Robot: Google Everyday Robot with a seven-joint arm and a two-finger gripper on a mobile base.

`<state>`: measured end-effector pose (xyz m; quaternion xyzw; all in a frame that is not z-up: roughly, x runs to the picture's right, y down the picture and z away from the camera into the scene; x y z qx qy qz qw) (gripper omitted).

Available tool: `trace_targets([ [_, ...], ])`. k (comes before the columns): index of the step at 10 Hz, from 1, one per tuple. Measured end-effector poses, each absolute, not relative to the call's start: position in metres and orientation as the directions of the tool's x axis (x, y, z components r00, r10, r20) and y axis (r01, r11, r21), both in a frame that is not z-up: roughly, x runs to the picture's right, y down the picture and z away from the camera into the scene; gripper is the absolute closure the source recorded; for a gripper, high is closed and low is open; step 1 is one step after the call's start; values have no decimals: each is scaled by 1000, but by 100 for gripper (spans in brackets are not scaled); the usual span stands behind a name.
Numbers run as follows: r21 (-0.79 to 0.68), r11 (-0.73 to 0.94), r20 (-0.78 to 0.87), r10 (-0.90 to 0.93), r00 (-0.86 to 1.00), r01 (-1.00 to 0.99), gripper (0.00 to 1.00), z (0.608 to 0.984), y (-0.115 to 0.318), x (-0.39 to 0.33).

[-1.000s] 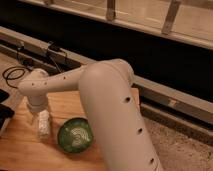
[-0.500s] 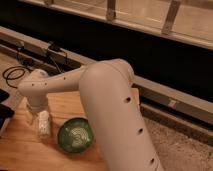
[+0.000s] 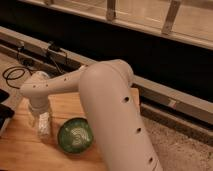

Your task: Place the bottle in the ceramic bowl

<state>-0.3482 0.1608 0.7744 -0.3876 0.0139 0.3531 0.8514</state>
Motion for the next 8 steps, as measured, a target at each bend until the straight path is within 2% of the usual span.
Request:
trace_targets([
  [8,-683,429,-367,498,786,-591,35,804,206,-378],
])
